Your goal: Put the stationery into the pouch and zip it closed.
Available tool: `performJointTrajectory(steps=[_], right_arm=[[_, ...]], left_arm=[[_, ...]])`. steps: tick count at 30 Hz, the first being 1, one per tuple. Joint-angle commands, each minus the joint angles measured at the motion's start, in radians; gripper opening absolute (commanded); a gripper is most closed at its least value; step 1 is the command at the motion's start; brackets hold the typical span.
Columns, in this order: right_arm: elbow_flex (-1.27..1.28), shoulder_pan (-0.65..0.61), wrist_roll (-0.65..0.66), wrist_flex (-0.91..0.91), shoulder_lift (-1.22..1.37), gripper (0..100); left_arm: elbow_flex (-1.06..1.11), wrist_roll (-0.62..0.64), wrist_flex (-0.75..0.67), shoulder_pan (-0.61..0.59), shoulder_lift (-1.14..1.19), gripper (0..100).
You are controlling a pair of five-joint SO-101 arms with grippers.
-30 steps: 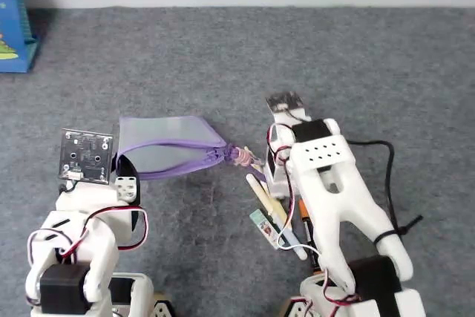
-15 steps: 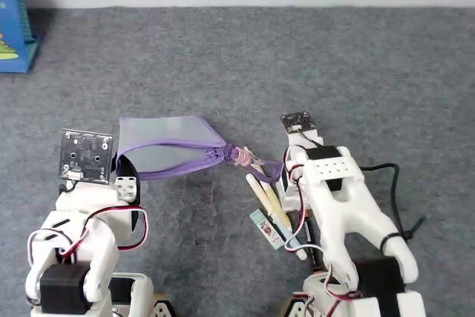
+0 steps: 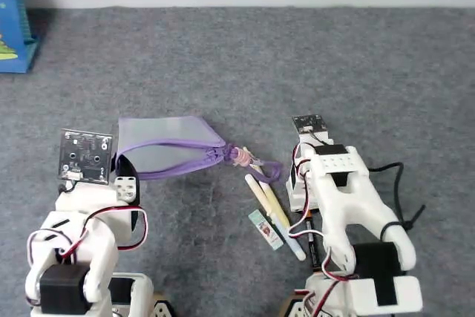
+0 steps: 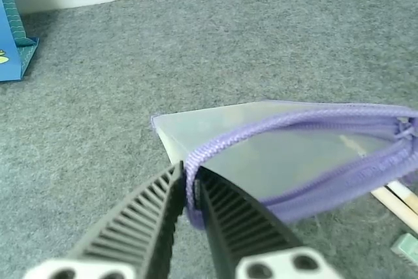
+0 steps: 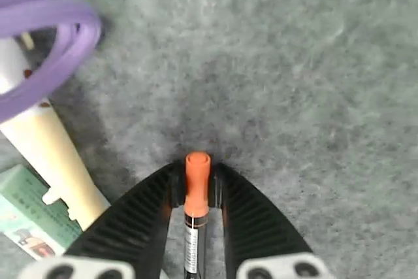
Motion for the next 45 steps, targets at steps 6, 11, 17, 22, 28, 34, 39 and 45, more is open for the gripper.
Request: performJointTrajectory(steps=[6, 11, 17, 22, 28, 34, 39, 45], right_arm=[[-0.005, -0.035, 0.009, 0.14, -0.414, 0.8], [-0.011, -0.093, 0.005, 0.196, -0.69, 0.8], [-0.046, -0.24, 0.0, 0.2, -0.975, 0.7], [-0.133, -0.367, 0.0, 0.2, -1.129, 0.7], [-0.238, -0.498, -0.08, 0.114, -1.216, 0.7], [-0.239, -0.588, -0.138, -0.16, -1.247, 0.7], [-0.157, -0.63, -0.17, -0.476, -1.241, 0.7], [0.11, -0.63, -0.126, -0.92, -1.241, 0.7]], left_arm=[[-0.007, 0.011, -0.002, -0.006, 0.011, 1], [-0.007, 0.011, -0.003, -0.006, 0.011, 1], [-0.007, 0.011, -0.003, -0.006, 0.011, 1], [-0.007, 0.011, -0.003, -0.006, 0.011, 1], [-0.007, 0.011, -0.002, -0.006, 0.011, 1], [-0.007, 0.011, -0.002, -0.006, 0.011, 1], [-0.007, 0.011, -0.002, -0.006, 0.011, 1], [-0.007, 0.011, -0.002, -0.006, 0.011, 1]])
